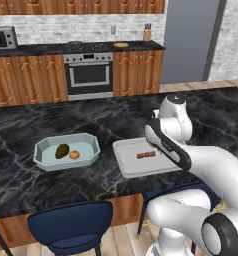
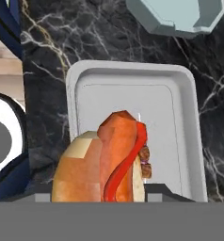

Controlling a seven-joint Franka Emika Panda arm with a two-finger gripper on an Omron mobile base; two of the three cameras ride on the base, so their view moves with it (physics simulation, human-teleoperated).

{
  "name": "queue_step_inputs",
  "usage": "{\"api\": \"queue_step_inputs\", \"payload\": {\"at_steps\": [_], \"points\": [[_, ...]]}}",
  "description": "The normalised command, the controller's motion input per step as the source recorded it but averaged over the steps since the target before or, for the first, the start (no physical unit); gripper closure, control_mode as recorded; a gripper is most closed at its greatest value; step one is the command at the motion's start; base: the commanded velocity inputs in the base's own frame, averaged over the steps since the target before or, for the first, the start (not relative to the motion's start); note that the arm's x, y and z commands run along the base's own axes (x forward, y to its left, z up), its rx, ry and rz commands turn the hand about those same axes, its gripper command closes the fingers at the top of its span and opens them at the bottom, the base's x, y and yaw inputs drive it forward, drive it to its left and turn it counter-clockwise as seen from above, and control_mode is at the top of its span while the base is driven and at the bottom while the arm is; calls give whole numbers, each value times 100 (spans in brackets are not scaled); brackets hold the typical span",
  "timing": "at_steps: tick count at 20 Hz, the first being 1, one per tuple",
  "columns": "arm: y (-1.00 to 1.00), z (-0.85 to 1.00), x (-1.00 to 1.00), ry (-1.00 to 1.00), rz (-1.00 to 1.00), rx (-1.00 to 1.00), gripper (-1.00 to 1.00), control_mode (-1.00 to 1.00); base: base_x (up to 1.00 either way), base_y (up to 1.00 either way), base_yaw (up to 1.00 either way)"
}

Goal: Place the cold items (avocado and tangerine) from the fridge in one tupperware on the dining counter. Place the warm items (kebab skewer and hot dog) in the stove area in another tupperware.

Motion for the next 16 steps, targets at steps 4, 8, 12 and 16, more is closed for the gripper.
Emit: {"api": "queue_step_inputs", "payload": {"at_steps": [4, 8, 12, 16], "points": [[-43, -40, 35, 4, 11, 1, 100, -100, 0, 0, 0], [-46, -42, 16, 0, 6, 6, 100, -100, 0, 0, 0], [-37, -38, 18, 0, 3, 3, 100, -100, 0, 0, 0], [-3, -40, 5, -3, 1, 1, 100, -100, 0, 0, 0]]}}
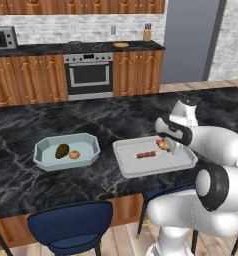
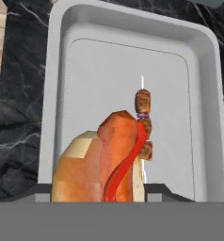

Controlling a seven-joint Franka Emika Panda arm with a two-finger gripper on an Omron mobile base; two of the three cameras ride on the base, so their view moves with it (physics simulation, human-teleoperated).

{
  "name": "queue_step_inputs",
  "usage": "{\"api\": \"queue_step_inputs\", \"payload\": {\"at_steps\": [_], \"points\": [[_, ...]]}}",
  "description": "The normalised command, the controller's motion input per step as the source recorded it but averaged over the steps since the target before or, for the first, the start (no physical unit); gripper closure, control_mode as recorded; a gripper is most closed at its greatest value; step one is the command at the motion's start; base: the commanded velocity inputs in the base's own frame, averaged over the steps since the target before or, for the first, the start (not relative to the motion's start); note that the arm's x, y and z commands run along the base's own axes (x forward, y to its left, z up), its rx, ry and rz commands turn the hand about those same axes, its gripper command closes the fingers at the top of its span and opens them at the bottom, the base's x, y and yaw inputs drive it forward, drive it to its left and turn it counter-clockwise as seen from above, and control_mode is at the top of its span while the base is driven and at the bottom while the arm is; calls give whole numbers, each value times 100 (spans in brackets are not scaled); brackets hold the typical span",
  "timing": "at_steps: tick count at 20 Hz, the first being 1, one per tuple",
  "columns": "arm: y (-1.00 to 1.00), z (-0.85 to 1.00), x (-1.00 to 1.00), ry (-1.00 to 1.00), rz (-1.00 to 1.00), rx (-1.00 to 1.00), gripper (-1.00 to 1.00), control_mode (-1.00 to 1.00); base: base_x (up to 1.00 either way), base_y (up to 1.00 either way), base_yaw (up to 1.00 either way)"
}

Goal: Place the cold items (avocado and tangerine) from the fridge in one tupperware on the dining counter. Place the warm items (kebab skewer and hot dog) in the stove area in another tupperware.

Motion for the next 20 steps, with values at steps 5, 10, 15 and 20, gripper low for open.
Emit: {"api": "queue_step_inputs", "payload": {"at_steps": [5, 10, 15, 20], "points": [[1, -27, 25, -2, 0, 0, 100, -100, 0, 0, 0], [-16, -19, 28, 0, 3, 2, 100, -100, 0, 0, 0], [-5, -25, 8, 3, 5, 0, 100, -100, 0, 0, 0], [-9, -26, 6, 5, 10, 0, 100, -100, 0, 0, 0]]}}
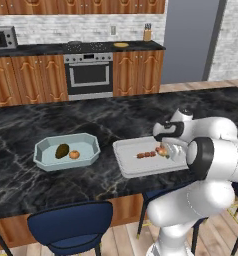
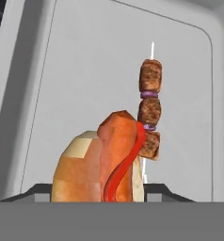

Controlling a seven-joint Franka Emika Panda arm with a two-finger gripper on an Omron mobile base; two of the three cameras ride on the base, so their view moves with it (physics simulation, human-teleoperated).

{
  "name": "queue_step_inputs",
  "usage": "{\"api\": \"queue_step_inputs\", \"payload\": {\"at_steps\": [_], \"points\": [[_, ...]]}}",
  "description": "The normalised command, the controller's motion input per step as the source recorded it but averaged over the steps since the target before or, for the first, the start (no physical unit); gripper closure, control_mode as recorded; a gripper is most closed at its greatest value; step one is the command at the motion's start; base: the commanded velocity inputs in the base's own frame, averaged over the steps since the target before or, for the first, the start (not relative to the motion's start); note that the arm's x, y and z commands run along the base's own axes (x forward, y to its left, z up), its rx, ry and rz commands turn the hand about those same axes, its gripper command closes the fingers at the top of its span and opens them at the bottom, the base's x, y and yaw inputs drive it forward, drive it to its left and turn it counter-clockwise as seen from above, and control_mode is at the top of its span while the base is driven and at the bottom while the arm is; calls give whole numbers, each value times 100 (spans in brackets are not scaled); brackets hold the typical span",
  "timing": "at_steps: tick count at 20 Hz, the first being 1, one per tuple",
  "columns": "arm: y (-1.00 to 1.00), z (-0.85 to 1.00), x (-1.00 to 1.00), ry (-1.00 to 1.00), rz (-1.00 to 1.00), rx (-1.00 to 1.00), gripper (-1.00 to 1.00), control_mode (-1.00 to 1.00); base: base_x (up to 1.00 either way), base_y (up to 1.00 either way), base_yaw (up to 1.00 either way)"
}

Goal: Place the cold items (avocado and tangerine) from the fridge in one tupperware on the dining counter. Place the warm items (kebab skewer and hot dog) in the stove area in another tupperware.

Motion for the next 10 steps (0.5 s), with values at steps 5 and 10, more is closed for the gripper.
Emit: {"api": "queue_step_inputs", "payload": {"at_steps": [5, 10], "points": [[-7, -33, 0, 1, 8, 1, -100, -100, 0, 0, 0], [-3, -23, 0, 0, 3, 3, -100, -100, 0, 0, 0]]}}
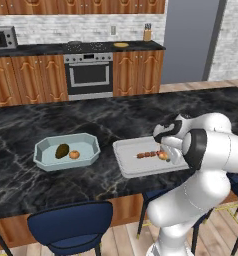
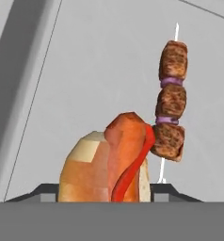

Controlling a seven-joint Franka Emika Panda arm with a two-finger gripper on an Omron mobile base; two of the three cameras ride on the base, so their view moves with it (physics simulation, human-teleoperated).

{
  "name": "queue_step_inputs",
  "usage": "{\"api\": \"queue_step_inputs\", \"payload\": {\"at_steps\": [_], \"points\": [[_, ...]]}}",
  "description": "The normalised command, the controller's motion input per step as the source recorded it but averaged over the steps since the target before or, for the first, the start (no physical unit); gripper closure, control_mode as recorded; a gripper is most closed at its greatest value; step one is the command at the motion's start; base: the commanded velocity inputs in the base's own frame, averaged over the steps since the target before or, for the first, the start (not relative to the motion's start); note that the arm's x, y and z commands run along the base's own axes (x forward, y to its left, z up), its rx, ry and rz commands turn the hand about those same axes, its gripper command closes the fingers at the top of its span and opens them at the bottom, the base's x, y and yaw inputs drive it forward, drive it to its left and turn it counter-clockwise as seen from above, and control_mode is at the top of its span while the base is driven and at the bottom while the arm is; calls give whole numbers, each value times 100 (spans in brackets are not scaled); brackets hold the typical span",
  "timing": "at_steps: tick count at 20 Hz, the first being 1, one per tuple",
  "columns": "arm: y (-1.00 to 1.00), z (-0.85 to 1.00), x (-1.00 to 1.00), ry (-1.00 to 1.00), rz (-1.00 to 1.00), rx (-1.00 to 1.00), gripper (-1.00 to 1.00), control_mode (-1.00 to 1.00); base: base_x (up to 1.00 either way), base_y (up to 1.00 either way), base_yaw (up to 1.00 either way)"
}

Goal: Place the cold items (avocado and tangerine) from the fridge in one tupperware on the dining counter. Place the warm items (kebab skewer and hot dog) in the stove area in another tupperware.

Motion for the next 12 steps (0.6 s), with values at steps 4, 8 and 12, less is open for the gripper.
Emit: {"api": "queue_step_inputs", "payload": {"at_steps": [4, 8, 12], "points": [[0, 14, -8, 0, 0, 1, -100, -100, 0, 0, 0], [0, 61, -34, 0, -4, 0, -100, -100, 0, 0, 0], [3, 70, -49, 0, -11, 0, -100, -100, 0, 0, 0]]}}
